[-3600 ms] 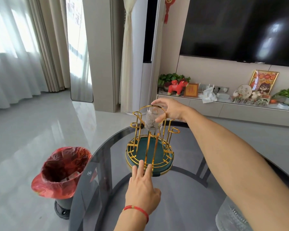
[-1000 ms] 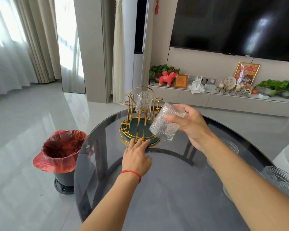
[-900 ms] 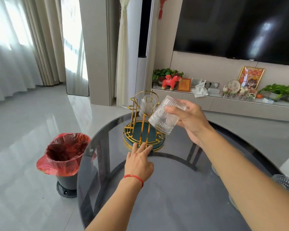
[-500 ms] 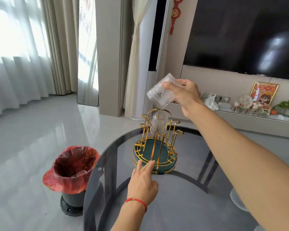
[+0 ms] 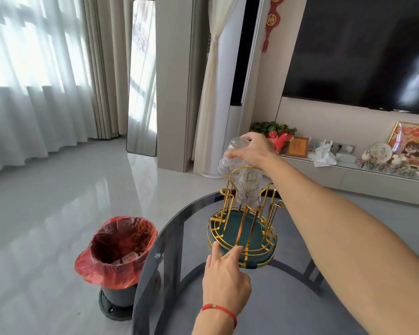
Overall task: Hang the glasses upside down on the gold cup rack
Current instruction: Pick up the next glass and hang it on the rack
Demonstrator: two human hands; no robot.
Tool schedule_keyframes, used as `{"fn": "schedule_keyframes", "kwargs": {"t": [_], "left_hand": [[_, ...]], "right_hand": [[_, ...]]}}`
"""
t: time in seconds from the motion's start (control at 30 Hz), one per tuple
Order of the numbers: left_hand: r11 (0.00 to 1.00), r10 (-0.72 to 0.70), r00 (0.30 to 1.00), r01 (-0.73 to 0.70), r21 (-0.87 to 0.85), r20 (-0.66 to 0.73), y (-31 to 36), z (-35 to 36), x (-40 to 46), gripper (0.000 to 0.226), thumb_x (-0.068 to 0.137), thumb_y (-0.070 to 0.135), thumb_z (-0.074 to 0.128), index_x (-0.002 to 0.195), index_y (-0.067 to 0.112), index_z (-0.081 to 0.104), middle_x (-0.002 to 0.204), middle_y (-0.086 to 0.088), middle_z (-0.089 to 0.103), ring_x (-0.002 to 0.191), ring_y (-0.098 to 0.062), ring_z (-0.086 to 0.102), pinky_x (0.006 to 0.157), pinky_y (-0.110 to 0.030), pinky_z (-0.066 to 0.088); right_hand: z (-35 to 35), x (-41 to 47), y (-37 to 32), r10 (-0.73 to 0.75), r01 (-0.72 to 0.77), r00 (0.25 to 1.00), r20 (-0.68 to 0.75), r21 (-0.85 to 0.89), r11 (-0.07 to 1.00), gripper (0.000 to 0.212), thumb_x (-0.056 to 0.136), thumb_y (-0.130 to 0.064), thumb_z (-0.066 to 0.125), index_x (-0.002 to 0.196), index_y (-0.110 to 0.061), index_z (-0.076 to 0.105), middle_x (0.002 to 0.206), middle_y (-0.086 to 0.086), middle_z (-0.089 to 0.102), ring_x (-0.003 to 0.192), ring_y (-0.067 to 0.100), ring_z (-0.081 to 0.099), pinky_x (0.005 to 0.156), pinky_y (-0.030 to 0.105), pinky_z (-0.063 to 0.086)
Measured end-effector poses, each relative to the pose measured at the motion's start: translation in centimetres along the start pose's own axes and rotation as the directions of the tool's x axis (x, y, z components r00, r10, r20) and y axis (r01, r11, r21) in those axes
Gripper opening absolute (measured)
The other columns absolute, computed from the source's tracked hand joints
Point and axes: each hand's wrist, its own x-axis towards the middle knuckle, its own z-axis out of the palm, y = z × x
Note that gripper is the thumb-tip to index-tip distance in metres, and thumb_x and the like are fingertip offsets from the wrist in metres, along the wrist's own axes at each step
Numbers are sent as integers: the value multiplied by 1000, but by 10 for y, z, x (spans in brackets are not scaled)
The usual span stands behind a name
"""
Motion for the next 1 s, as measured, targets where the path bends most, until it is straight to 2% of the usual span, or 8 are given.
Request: {"fn": "schedule_keyframes", "kwargs": {"t": [0.07,0.2,0.33,0.5,0.63,0.87,1.0], "left_hand": [[1000,6,1000,-6,9,-4,2,0,-1,57,90,15,59,142,36,46,159,-10,32,143,-31,36,117,-43,37],[999,18,1000,-18,28,10,2,-2,-2,57,91,13,58,142,35,46,158,-7,36,148,-33,28,119,-47,33],[999,18,999,-19,33,34,5,-4,-3,58,92,11,58,144,33,45,156,-6,40,149,-35,27,119,-51,31],[999,18,1000,-18,28,19,6,-5,-6,54,89,10,56,139,32,48,146,-2,48,144,-34,34,116,-51,37],[999,24,999,-25,28,27,4,-7,-6,57,88,9,55,140,33,48,147,-1,48,144,-35,33,116,-51,37],[999,-6,1000,5,48,31,6,-7,-5,58,89,11,56,141,36,47,155,-4,43,146,-35,30,118,-52,33],[999,-8,999,6,47,39,5,-7,-5,60,90,11,57,143,36,46,156,-5,41,147,-36,28,117,-54,33]], "right_hand": [[3,2,-8,-35,38,999,31,-90,995,86,70,-44,91,144,-13,58,135,9,64,116,26,60,89,35,48],[10,4,-21,-87,105,992,92,-215,971,88,67,-42,92,144,-13,60,139,10,64,123,29,60,91,35,48],[14,7,-27,-73,104,987,140,-227,968,91,66,-41,93,146,-15,58,141,11,62,124,30,58,87,34,47],[22,8,-22,-39,82,983,181,-241,967,89,67,-47,93,142,-11,60,142,12,62,128,30,58,87,34,44],[26,6,-11,0,61,981,193,-313,948,87,65,-53,93,135,-9,66,138,13,65,125,32,60,98,41,52],[36,6,-9,69,82,959,276,-502,861,78,68,-56,87,125,-8,66,130,13,67,120,36,64,94,48,56],[39,6,-12,134,75,941,309,-582,810,91,69,-55,86,144,-11,57,142,15,60,125,37,59,100,50,54]]}}
